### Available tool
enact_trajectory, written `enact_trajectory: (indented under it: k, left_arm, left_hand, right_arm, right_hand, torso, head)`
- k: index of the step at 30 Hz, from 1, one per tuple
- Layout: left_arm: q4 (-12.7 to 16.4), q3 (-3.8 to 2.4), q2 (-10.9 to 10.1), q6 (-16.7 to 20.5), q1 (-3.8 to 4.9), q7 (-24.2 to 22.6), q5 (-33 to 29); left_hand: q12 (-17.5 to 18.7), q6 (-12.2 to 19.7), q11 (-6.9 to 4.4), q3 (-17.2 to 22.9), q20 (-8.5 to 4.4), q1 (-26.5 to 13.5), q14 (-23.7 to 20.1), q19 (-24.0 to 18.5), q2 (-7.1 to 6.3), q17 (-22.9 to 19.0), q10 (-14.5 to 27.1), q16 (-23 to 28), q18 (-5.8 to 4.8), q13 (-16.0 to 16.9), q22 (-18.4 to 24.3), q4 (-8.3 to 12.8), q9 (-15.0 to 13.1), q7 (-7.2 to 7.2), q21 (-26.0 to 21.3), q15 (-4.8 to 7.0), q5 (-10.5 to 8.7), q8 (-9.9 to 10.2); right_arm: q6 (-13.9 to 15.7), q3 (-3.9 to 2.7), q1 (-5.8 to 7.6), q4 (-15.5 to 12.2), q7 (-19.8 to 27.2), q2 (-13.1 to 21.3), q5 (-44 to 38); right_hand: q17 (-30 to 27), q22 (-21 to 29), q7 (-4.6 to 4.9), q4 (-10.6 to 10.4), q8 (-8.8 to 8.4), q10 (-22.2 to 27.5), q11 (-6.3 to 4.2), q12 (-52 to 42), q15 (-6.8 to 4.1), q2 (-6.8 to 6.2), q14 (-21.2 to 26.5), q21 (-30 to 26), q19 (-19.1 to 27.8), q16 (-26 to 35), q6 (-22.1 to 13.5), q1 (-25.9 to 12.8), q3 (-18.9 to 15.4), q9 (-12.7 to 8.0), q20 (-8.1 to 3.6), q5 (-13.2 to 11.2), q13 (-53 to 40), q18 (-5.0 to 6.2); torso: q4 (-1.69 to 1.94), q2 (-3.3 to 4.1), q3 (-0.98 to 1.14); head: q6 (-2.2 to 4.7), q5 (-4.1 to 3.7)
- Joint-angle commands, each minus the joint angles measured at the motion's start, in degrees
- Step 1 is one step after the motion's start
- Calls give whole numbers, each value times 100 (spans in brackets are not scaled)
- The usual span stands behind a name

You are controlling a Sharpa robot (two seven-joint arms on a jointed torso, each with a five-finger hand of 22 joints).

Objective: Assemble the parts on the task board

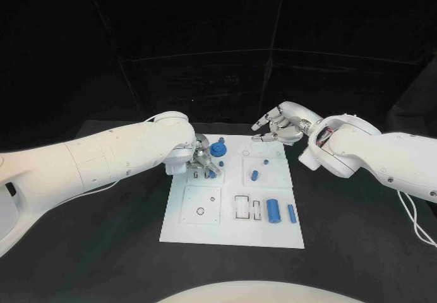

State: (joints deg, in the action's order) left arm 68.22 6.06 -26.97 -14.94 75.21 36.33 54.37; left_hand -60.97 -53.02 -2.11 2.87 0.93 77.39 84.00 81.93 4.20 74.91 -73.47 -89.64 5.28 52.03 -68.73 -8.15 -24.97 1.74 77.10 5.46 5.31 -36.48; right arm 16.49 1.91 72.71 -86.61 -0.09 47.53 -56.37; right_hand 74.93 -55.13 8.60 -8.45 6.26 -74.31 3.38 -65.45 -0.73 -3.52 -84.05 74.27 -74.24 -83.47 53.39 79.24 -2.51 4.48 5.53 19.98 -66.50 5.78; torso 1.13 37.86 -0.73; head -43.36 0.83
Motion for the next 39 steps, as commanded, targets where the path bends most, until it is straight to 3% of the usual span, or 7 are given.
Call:
enact_trajectory:
  k: [1, 4, 7, 13, 23, 30, 39]
  left_arm:
    - [44, 9, -35, 36, -9, -109, 33]
    - [88, 9, -73, 107, -10, -168, 33]
    - [169, 8, -141, 258, -10, -276, 33]
    - [370, 8, -319, 660, -12, -464, 33]
    - [673, 13, -641, 1263, -49, -580, -72]
    - [673, 17, -735, 1326, -103, -533, 104]
    - [595, 53, -684, 1261, -215, -473, 401]
  left_hand:
    - [71, 61, -21, 560, -37, 221, 600, 1, -52, 1509, 19, -36, -101, -32, 0, 260, 19, 6, 18, 28, 347, 56]
    - [128, 85, 23, 1106, -20, 195, 600, -6, -239, 1509, 23, -36, -103, -69, -4, 353, 11, 44, 13, 12, 593, 62]
    - [179, 86, 56, 2262, 36, -145, 600, -16, -706, 1509, -24, -36, -106, -113, -8, 463, -65, 66, -1, 1, 919, -20]
    - [151, 103, 35, 3343, 21, -678, 600, -10, -1101, 1509, -119, -36, -95, -98, -35, 655, -226, 68, -7, -29, 917, -211]
    - [125, 99, 18, 3626, 16, -854, 600, 8, -1189, 1509, -170, -36, -102, -71, -77, 771, -291, 66, 9, -18, 922, -288]
    - [101, 92, 14, 3677, 13, -874, 600, 20, -1214, 1509, -194, -36, -107, -43, -106, 812, -302, 63, 25, -15, 920, -301]
    - [87, 88, 13, 3693, 12, -883, 600, 27, -1228, 1509, -206, -36, -110, -26, -123, 829, -306, 62, 34, -14, 919, -306]
  right_arm:
    - [-40, -3, 12, -1, 14, -7, 10]
    - [-41, -3, 12, 2, 17, -8, 12]
    - [-43, -3, 12, 7, 22, -8, 14]
    - [-46, -3, 12, 17, 29, -11, 16]
    - [-23, -2, 11, 21, 10, 6, 17]
    - [-24, -2, 11, 26, 8, 12, 18]
    - [-34, -1, 10, 38, 14, 5, 18]
  right_hand:
    - [280, 6, -4, 0, 29, -54, 6, -32, -21, 64, -316, -37, 7, 24, 25, 1, -19, 3, -37, 33, -11, 73]
    - [279, 6, -4, 0, 29, -54, 6, -33, -21, 65, -316, -37, 7, 25, 25, 1, -19, 3, -37, 34, -11, 73]
    - [279, 6, -4, 1, 30, -56, 6, -35, -21, 66, -316, -38, 5, 26, 25, 2, -21, 3, -38, 47, -12, 72]
    - [284, 7, -4, 0, 31, -63, 6, -47, -22, 68, -318, -39, 4, 24, 24, 1, -24, 2, -38, 61, -22, 72]
    - [279, 7, -4, 2, 33, -60, 6, -44, -22, 77, -317, -41, 2, 28, 24, 6, -22, 2, -39, 80, -17, 72]
    - [281, 13, -4, -3, 34, -57, 6, -39, -22, 83, -318, -44, 3, 28, 24, 1, -24, 2, -39, 87, -12, 73]
    - [281, 13, -4, -3, 34, -57, 6, -39, -22, 83, -318, -44, 3, 28, 24, 1, -24, 2, -39, 87, -12, 73]
  torso:
    - [5, 1, -3]
    - [6, 2, -2]
    - [11, 3, -3]
    - [5, 4, 0]
    - [28, -4, -3]
    - [24, 1, -4]
    - [7, 10, -6]
  head:
    - [-3, -4]
    - [-5, -4]
    - [-7, -17]
    - [-2, -33]
    - [-25, -20]
    - [-32, 5]
    - [-62, 18]
